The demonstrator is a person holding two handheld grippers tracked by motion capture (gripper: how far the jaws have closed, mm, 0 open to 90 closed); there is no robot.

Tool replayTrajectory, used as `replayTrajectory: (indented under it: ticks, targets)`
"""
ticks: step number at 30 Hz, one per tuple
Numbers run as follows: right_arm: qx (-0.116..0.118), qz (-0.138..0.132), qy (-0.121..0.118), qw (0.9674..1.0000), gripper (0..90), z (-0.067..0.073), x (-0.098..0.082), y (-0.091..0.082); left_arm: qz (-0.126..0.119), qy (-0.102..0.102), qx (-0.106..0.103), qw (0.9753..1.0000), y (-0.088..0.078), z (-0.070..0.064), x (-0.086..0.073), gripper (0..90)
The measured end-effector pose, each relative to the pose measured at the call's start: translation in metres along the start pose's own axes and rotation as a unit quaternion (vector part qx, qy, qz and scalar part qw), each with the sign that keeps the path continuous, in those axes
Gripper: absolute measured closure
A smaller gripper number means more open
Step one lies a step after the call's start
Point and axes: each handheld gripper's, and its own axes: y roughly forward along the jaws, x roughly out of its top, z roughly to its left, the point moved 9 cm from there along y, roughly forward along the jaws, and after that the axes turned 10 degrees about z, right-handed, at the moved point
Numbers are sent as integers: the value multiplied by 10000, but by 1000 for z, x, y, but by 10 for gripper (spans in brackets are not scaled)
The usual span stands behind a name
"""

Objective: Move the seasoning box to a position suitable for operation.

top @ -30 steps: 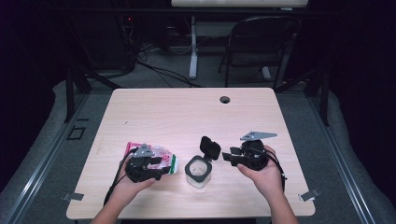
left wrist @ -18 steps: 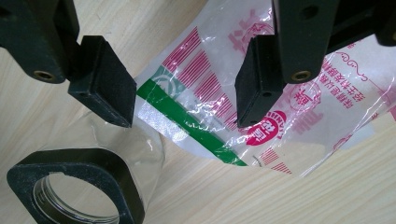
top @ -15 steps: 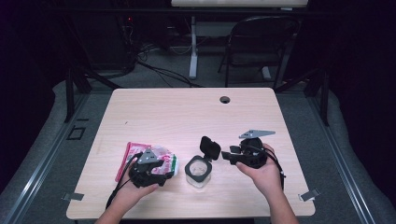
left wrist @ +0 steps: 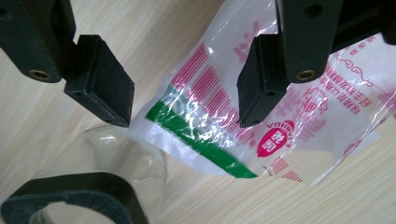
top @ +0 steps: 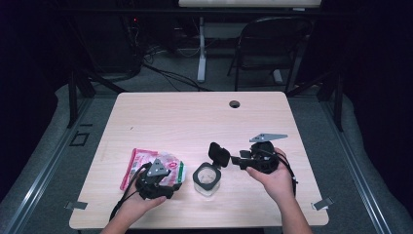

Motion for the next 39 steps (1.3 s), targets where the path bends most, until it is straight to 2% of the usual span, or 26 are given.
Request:
replayTrajectory:
  ticks: [5, 7, 9, 15, 26, 32, 34, 39]
  targets:
    - [-32, 39, -42, 10000, 537, -1, -1, 0, 66, -86, 180, 9998, 10, 8, -7, 356]
    - [-12, 11, -20, 10000, 536, 0, 0, 1, 134, -6, 368, 9992, 13, 11, -10, 355]
    - [-16, 13, 10, 10000, 534, 0, 0, 1, 132, 28, 459, 9989, 15, 12, -11, 349]
    - [-34, 47, -3, 10000, 533, 0, -1, 3, 130, 62, 613, 9980, 18, 16, -12, 346]
    - [-30, 67, -26, 10000, 522, 2, -5, 5, 171, 30, 628, 9979, 22, 20, -10, 446]
    - [-57, 61, -40, 10000, 513, 2, -8, 2, 241, -51, 609, 9978, 21, 21, -8, 486]
    - [-63, 27, 4, 10000, 511, 2, -8, 1, 276, -49, 709, 9971, 20, 22, -8, 473]
    - [-91, -6, 27, 10000, 509, -1, -7, -1, 248, -91, 839, 9961, 22, 24, -10, 362]
